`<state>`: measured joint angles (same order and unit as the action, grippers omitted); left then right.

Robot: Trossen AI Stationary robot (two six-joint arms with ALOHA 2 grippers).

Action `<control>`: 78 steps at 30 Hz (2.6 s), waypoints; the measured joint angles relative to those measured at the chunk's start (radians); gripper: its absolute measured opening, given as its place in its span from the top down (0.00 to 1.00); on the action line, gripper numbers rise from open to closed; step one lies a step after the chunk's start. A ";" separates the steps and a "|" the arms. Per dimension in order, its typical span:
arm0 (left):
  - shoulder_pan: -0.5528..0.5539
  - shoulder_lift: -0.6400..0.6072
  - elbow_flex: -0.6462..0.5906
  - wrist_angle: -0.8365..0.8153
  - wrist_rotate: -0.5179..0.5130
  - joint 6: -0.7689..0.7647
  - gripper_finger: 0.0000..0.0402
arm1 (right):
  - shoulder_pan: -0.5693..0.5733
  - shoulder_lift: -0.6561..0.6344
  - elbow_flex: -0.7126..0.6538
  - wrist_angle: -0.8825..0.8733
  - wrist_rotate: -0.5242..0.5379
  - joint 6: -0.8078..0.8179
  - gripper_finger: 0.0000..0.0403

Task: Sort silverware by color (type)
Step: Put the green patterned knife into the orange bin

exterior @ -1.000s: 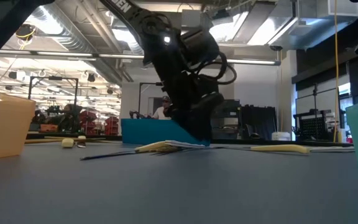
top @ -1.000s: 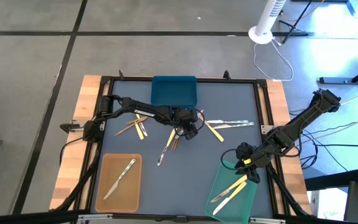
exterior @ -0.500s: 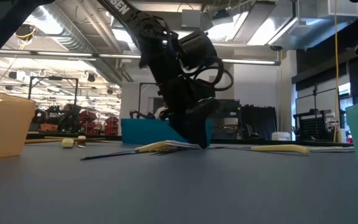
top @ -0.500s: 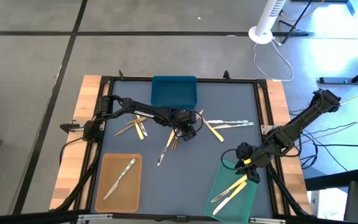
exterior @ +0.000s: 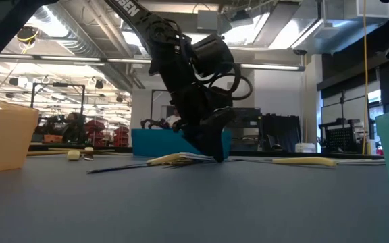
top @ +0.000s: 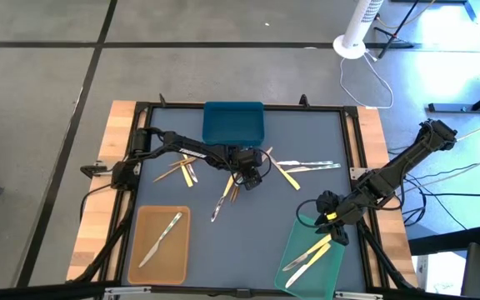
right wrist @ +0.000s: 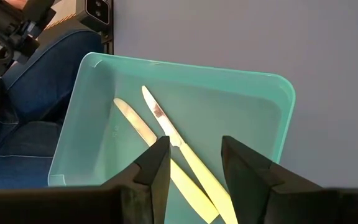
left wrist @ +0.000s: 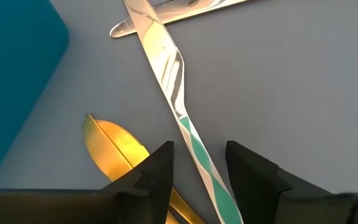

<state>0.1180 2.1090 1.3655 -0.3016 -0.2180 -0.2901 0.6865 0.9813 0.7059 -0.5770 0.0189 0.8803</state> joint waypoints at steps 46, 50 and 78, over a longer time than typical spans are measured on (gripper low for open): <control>0.000 0.000 -0.001 0.009 -0.002 0.008 0.94 | 0.000 0.000 0.000 0.000 0.001 -0.023 0.67; 0.000 -0.005 -0.001 0.005 -0.002 0.012 0.94 | 0.000 0.000 0.000 0.000 0.001 -0.023 0.67; -0.092 -0.243 0.010 -0.197 -0.001 0.349 0.94 | 0.000 0.000 0.000 0.002 0.036 -0.022 0.67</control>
<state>0.0261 1.8657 1.3754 -0.4985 -0.2188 0.0586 0.6868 0.9810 0.7055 -0.5747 0.0551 0.8578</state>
